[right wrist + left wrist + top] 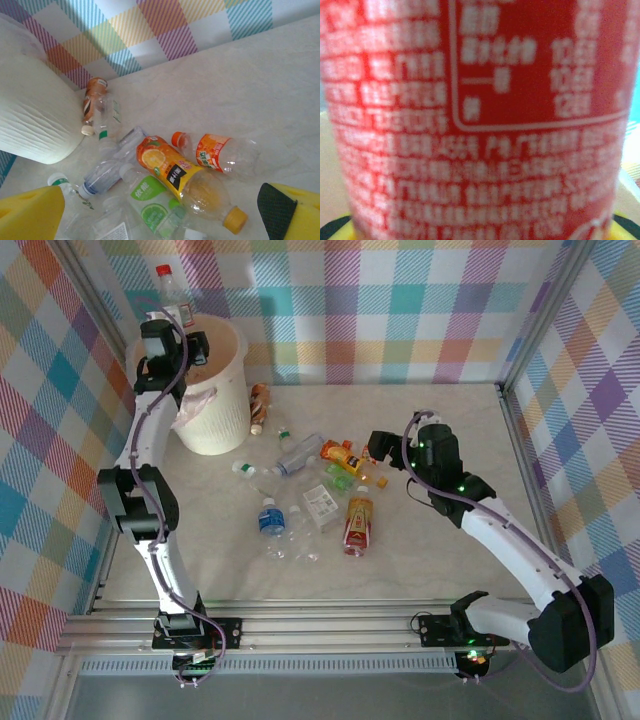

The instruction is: Put the plastic bottles in the bin

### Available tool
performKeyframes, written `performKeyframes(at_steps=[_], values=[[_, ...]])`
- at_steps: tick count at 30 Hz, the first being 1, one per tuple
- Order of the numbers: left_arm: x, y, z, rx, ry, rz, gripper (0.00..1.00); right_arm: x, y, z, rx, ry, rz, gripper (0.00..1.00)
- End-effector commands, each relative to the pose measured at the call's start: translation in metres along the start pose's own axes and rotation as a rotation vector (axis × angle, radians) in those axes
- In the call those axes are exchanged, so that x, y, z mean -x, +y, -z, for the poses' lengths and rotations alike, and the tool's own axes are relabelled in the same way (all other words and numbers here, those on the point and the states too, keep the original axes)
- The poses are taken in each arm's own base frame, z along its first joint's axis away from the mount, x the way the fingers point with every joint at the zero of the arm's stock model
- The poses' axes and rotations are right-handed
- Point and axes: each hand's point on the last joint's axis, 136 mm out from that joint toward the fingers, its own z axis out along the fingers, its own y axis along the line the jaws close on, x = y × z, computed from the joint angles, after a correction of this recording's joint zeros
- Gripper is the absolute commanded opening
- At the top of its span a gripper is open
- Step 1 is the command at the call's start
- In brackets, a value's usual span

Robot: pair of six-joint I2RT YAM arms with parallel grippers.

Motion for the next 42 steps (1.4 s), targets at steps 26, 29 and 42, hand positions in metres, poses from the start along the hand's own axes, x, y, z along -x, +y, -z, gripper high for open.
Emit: performKeyframes(at_steps=[26,29,42], values=[[-0.066,-0.025,-0.037,-0.250,0.262,0.037,0.76,-0.005,-0.002,-0.013,-0.032,0.035,0.015,1.00],[-0.056,-0.026,-0.032,-0.241,0.244,0.027,0.76,-0.006,-0.003,-0.013,-0.034,0.039,0.014,1.00],[0.011,-0.037,0.014,-0.132,0.125,0.026,0.87,-0.008,-0.002,-0.010,-0.026,0.047,0.007,1.00]])
